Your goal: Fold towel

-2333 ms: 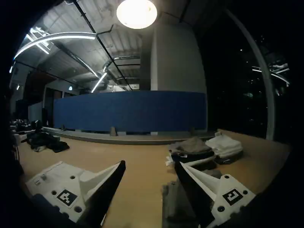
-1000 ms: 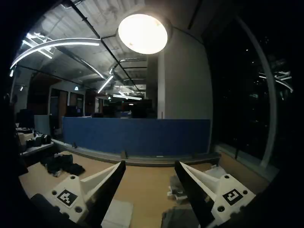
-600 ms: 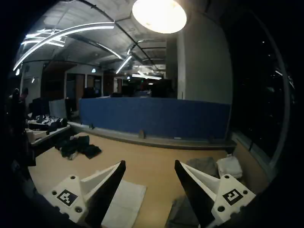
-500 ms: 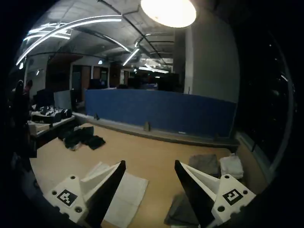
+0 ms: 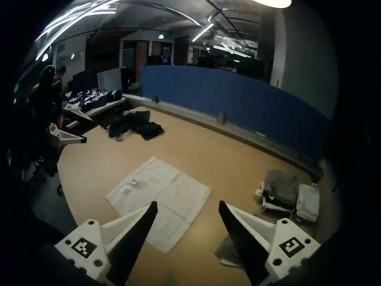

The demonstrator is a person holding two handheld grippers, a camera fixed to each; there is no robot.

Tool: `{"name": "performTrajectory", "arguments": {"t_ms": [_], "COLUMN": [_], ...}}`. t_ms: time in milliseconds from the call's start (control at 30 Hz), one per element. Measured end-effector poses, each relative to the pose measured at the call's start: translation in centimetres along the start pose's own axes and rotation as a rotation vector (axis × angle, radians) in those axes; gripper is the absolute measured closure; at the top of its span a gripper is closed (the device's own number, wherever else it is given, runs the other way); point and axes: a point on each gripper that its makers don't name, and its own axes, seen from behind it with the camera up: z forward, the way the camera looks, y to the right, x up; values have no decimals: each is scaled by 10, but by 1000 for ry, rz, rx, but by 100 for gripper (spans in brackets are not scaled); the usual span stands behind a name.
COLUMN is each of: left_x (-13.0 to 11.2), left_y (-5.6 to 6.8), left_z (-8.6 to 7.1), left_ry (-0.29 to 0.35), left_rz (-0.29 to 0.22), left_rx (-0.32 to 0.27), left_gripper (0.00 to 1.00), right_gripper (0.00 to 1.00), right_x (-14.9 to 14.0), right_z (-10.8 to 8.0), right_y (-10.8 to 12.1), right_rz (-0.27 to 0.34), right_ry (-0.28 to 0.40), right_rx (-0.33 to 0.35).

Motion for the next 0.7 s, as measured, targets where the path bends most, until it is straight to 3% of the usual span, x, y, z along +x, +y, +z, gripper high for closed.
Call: {"name": "performTrajectory", "arguments": {"t_ms": [400,700], "left_x": [-27,-74], "left_y": [9,29], "left_z": [12,31], "left_ry": [-35,-94], "left_rz": [-12,12], "left_rx": [-21,-48], "left_gripper": [3,3], "right_gripper": [0,0], "right_x": [-33,-68], "right_z": [18,38], "right_y": [-13,-32], "right_rz": [-37,-23], "right_ry": [-64,-82], "right_rx": [15,53]}}
